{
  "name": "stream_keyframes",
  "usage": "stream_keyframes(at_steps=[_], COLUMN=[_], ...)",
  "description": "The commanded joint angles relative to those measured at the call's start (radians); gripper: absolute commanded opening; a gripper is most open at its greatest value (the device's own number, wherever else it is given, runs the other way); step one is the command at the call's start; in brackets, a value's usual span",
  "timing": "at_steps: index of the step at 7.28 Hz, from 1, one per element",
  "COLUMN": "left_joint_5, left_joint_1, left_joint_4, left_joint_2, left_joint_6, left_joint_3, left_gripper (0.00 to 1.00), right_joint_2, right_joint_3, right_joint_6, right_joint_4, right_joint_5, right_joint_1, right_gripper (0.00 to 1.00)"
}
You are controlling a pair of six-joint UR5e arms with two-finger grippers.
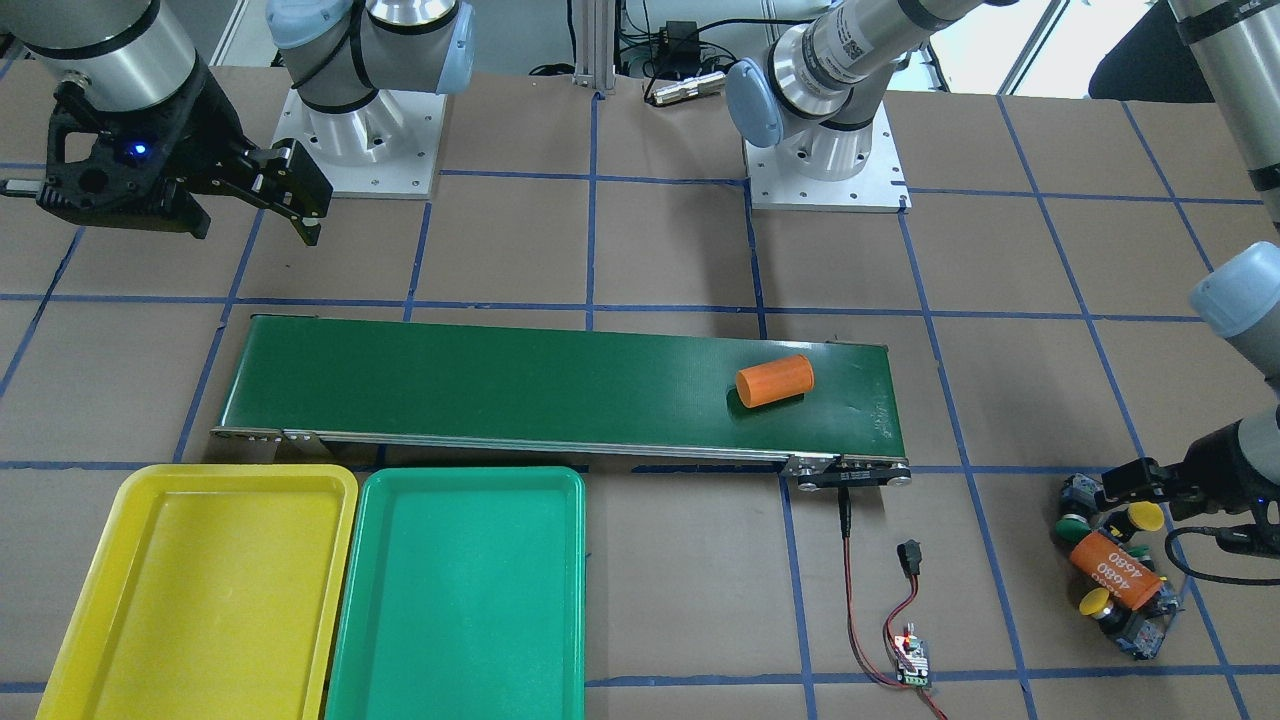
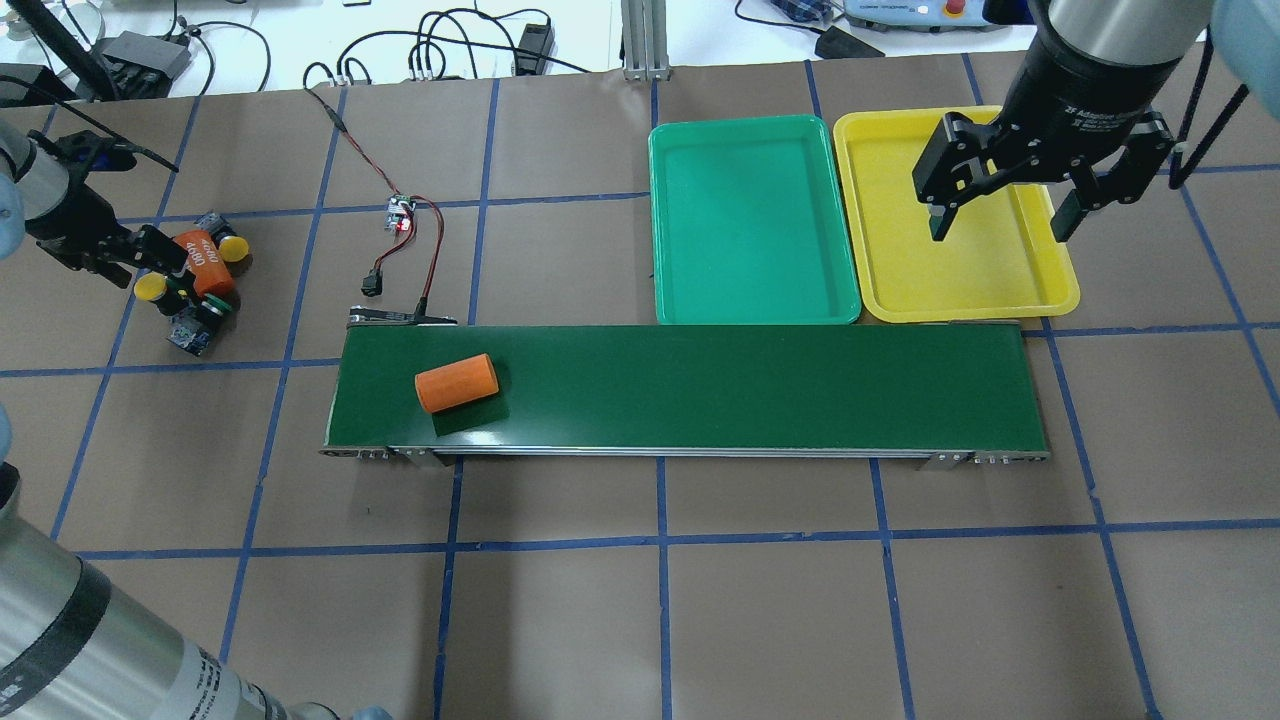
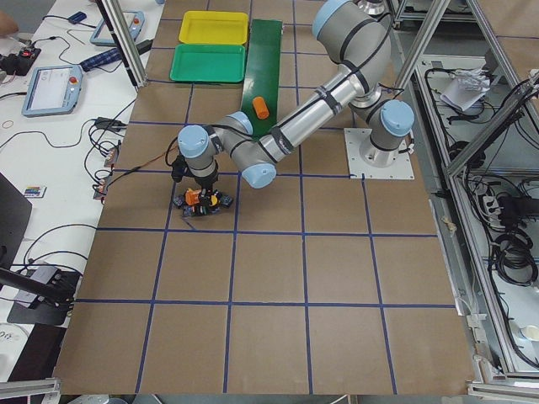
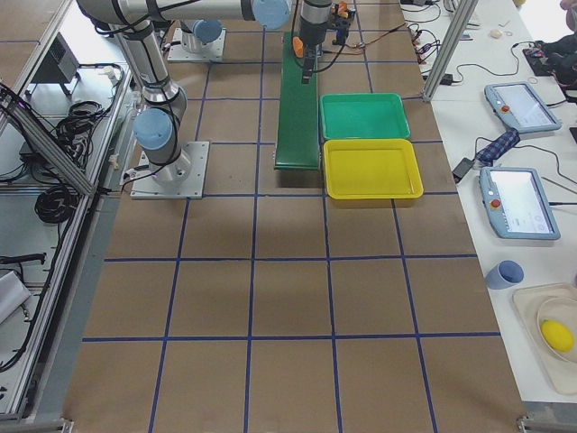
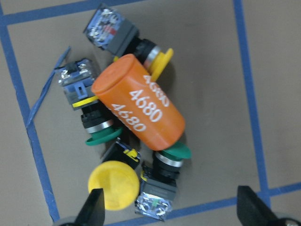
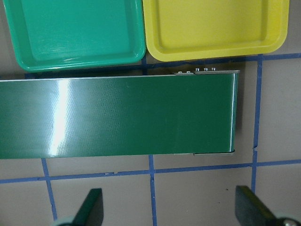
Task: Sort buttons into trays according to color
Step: 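Return the left gripper to the pile and grasp a yellow button switch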
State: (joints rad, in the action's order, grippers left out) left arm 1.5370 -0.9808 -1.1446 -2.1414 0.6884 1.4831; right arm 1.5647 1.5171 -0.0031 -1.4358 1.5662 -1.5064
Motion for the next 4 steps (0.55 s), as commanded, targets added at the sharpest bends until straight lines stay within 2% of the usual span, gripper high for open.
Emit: stream_keyframes(at_steps=[1,3,4], left_joint_5=[0.009,-0.005,-0.003], left_joint_1=[0.021,0.019,0.019], left_joint_4=[0.005,0.008,0.008], left_joint_2=[-0.021,-0.043,-0.043], left_joint_6=[-0.001,-0.048,-0.059], left_joint_3=[-0.006,-0.007,-0.007], left_gripper=[1.00,1.00,0.77], right_joint_2=[0.000,0.002,0.000], right_joint_3=[0.000,-0.002,-0.002], right_joint_6=[0.000,0.000,0.000], right_joint_4=[0.000,0.000,0.000], right_joint_5=[0.000,0.002,0.002], right_joint_1=[0.000,0.000,0.000], right_gripper=[1.00,1.00,1.00])
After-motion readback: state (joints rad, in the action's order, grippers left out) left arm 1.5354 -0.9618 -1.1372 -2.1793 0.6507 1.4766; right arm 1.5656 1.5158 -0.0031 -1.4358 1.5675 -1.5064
